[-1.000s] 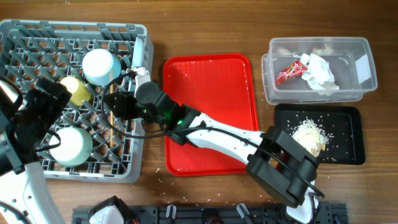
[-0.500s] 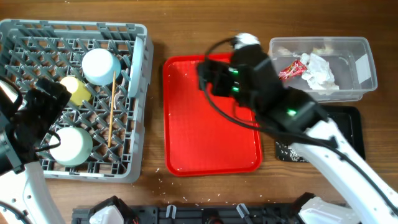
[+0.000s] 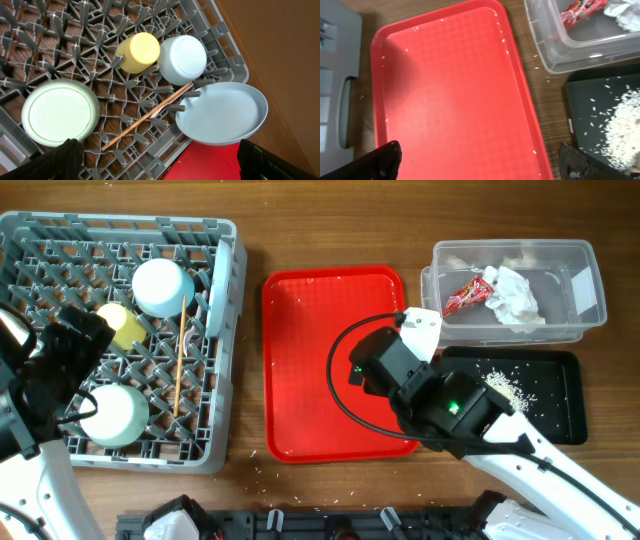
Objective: Sort waste into correct bins and load items into the dishwasher rack
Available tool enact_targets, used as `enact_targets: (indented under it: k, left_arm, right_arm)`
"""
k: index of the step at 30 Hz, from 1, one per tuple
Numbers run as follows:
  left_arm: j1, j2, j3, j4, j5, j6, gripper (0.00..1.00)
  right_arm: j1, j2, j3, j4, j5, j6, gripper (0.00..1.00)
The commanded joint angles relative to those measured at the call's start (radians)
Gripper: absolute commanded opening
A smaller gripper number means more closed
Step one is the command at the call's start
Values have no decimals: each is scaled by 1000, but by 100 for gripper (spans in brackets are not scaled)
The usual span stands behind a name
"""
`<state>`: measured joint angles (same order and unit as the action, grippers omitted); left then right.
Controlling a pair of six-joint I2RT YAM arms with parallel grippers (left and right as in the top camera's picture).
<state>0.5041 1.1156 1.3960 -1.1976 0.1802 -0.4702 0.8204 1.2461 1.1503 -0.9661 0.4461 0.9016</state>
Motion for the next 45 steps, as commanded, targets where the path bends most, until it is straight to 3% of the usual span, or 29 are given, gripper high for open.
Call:
enact_targets:
  k: [1,11,14,18,21,26,29,33,37,45]
  left_arm:
    - [5,-2,3,3,1,-9,100]
    - [5,-2,3,3,1,-9,100]
    - [5,-2,3,3,1,-9,100]
    - [5,-2,3,3,1,-9,100]
    - [5,-2,3,3,1,-9,100]
    - [5,-2,3,3,1,-9,100]
    - [5,-2,3,3,1,-9,100]
    - [5,-2,3,3,1,-9,100]
    - [5,-2,3,3,1,-9,100]
    - [5,-2,3,3,1,-9,100]
  right_arm:
    - [5,11,-5,9,-49,18,100]
    - [4,9,-17,45,-66,-28,100]
    - [-19,-40,-112,291,-133,-364,100]
    - [-160,-160,-335,541,-300,-391,100]
    - [-333,-327,-620,851,-555,-489,100]
    - [-453,-686,-1030,1172,-605,-493,100]
    - [-488,-860,-1131,1194,-605,-491,100]
    - [-525,-1029,-1145,1104,-599,-574,100]
    - [-639,-1156,-1145,974,-597,-558,100]
    - [-795,-1205,-1145,975,-596,-785,100]
